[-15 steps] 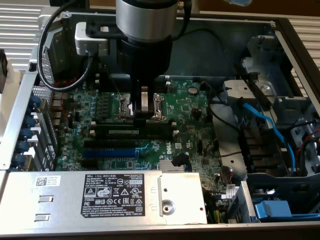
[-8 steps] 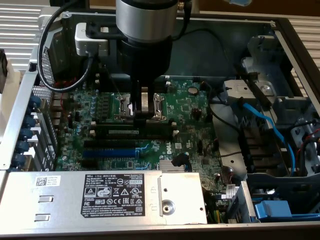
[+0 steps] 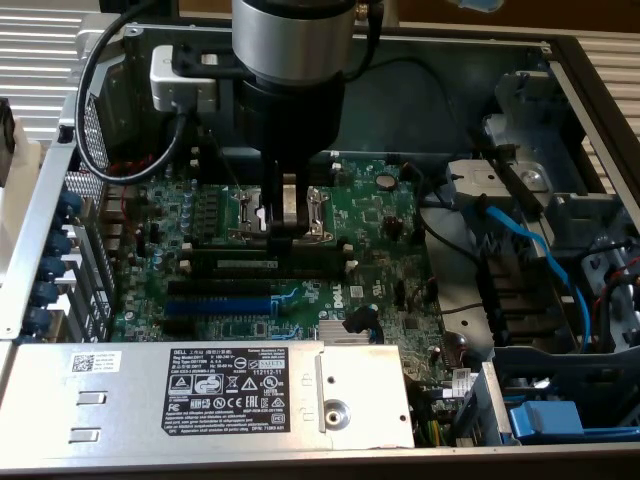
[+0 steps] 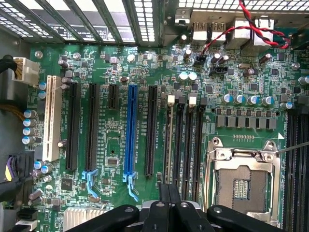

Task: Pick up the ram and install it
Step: 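Press down the ram until it locks into place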

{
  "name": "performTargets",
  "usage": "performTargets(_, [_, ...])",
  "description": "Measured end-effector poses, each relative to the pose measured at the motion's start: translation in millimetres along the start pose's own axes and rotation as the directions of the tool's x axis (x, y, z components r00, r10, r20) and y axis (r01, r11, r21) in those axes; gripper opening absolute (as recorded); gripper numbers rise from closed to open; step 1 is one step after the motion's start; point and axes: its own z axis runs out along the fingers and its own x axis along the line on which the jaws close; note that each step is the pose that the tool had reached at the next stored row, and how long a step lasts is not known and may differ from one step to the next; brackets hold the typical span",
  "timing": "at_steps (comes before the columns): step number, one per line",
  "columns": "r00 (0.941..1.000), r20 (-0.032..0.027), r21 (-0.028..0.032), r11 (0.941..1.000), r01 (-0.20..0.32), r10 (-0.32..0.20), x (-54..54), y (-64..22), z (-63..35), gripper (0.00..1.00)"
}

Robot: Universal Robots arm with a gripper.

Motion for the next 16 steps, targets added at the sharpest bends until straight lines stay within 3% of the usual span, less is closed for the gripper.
performTargets(16, [1.0,0.0003,0.0007,1.0,0.001,-0.001,-1.2,-0.1,2.8,0.1])
